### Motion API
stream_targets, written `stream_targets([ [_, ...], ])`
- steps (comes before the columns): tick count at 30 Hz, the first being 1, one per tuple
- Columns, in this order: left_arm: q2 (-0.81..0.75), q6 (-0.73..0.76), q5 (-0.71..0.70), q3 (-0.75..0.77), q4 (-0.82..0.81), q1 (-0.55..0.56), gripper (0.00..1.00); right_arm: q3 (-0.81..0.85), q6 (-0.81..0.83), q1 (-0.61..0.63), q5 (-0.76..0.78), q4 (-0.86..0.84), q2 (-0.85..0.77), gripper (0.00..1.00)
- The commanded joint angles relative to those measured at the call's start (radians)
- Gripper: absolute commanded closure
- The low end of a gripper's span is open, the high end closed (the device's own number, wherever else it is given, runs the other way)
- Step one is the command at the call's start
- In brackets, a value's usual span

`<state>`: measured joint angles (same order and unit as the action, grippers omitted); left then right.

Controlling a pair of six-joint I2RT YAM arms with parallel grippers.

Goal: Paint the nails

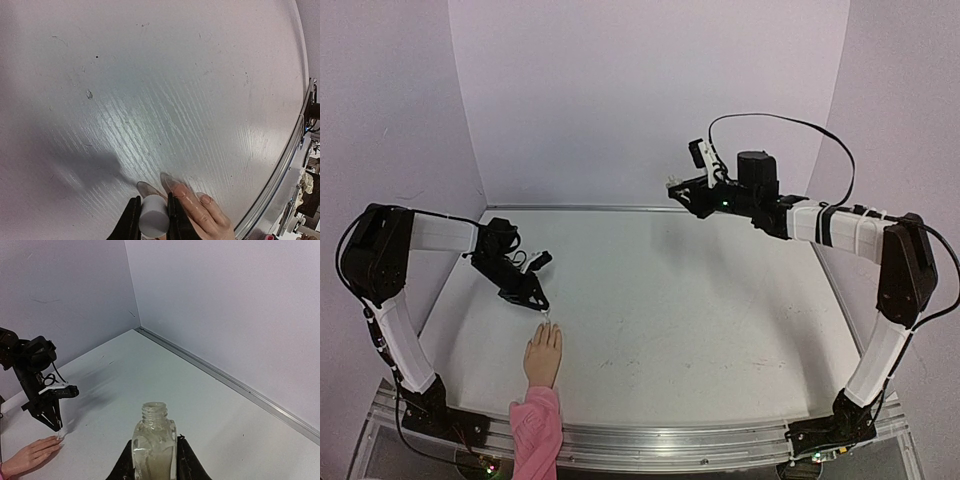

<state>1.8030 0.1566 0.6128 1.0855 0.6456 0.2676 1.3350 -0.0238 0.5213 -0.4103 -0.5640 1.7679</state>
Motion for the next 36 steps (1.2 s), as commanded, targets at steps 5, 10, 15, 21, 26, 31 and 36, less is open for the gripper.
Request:
stream_targets([
  [5,0.009,0.013,0.034,0.042,-0.006,0.004,1.00,-0.001,-0.013,-0.003,-0.012,-0.066,-0.044,1.00],
  [10,0.014,0.012,0.029,0.042,-0.005,0.004,1.00,-0.001,-0.016,-0.003,-0.014,-0.067,-0.042,1.00],
  [15,0.018,0.012,0.021,0.044,-0.006,0.004,1.00,-0.002,-0.017,-0.004,-0.011,-0.066,-0.044,1.00],
  [21,0.027,0.011,0.014,0.053,-0.014,0.004,1.00,-0.001,-0.022,-0.004,-0.013,-0.067,-0.041,1.00],
  [26,0.031,0.010,0.010,0.057,-0.018,0.004,1.00,-0.001,-0.027,-0.004,-0.012,-0.066,-0.039,1.00],
  [31,0.039,0.012,0.009,0.060,-0.020,0.005,1.00,0.001,-0.028,-0.004,-0.009,-0.066,-0.038,1.00],
  [36,0.042,0.013,0.006,0.063,-0.021,0.004,1.00,0.008,-0.028,-0.003,-0.011,-0.067,-0.030,1.00],
])
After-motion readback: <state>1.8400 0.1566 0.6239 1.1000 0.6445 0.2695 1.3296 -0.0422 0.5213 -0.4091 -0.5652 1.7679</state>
